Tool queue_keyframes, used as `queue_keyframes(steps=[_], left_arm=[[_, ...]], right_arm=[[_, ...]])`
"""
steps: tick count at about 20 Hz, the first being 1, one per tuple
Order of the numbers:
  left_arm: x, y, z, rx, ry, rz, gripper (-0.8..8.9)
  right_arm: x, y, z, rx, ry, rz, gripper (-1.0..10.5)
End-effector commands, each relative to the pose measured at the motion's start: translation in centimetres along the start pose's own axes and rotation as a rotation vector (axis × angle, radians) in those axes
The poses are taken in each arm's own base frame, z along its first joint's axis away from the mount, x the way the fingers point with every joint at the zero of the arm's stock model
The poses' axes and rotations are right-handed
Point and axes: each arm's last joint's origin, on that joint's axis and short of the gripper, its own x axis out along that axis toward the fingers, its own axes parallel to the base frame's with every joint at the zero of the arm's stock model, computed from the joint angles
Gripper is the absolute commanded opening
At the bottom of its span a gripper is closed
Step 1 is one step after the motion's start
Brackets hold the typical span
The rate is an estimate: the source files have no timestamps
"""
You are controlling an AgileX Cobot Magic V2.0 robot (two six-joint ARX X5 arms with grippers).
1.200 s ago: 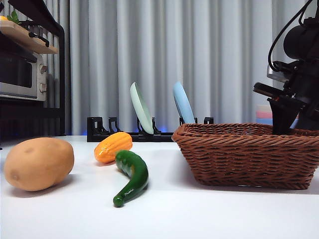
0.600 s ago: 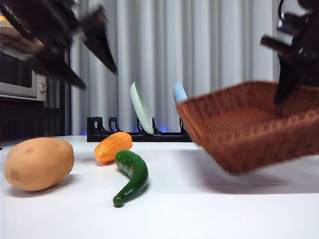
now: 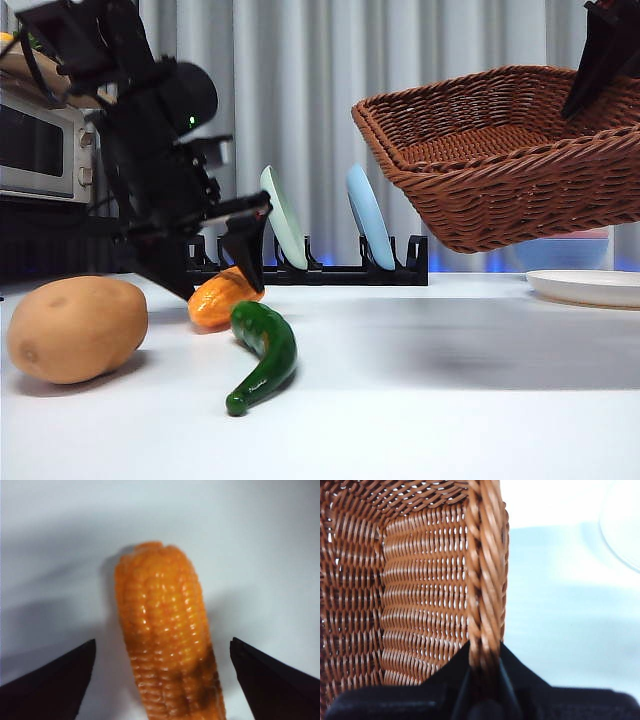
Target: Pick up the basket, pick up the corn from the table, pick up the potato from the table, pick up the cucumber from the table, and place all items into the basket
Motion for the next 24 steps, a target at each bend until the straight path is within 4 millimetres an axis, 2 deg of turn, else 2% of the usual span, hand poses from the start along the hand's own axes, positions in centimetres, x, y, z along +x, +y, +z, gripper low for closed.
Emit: queue_keyframes(steps=[1, 2, 4, 5, 7, 10, 11, 12, 14, 18, 23, 24], left_arm=[[0.4, -0.7, -0.2, 0.075, 0.005, -0.013, 1.56], [0.3, -1.0, -0.2, 0.103, 0.004, -0.015, -0.27], [-0.7, -1.4, -0.1, 0.107, 0.005, -0.018, -0.08], [-1.8, -1.6, 0.1, 0.111, -0.009, -0.021, -0.08], [-5.8, -2.5, 0.7, 0.128, -0.087, -0.034, -0.07], [-13.5, -5.5, 1.0, 0.13, -0.282, -0.135, -0.07], [-15.3, -6.9, 0.9, 0.156, -0.34, -0.173, -0.08], [-16.2, -8.4, 0.7, 0.182, -0.386, -0.213, -0.08], [-16.2, -11.3, 0.4, 0.199, -0.416, -0.258, -0.08], [-12.7, -14.9, -0.5, 0.21, -0.371, -0.226, -0.08], [-8.0, -15.3, -1.3, 0.219, -0.23, -0.178, 0.03], [-7.7, -15.2, -1.5, 0.22, -0.206, -0.169, 0.53]], right_arm=[[0.1, 0.0, -0.1, 0.02, -0.002, 0.008, -0.1], [0.2, -0.1, -0.1, 0.021, -0.001, 0.008, -0.1], [0.8, -0.3, 0.0, 0.032, 0.009, 0.007, -0.1], [1.3, -0.5, 0.0, 0.037, 0.022, 0.005, -0.1], [2.7, -1.0, -0.1, 0.052, 0.062, 0.001, -0.1], [5.7, -1.4, -0.2, 0.088, 0.125, 0.03, -0.1], [6.7, -1.2, -0.1, 0.101, 0.131, 0.083, -0.1], [7.6, -0.9, 0.0, 0.119, 0.131, 0.139, -0.1], [8.6, 0.1, 0.1, 0.133, 0.129, 0.203, -0.1], [9.1, 2.2, -0.1, 0.108, 0.128, 0.253, -0.1], [9.3, 2.9, -0.3, 0.097, 0.141, 0.268, -0.1], [9.3, 2.9, -0.3, 0.097, 0.14, 0.268, -0.1]])
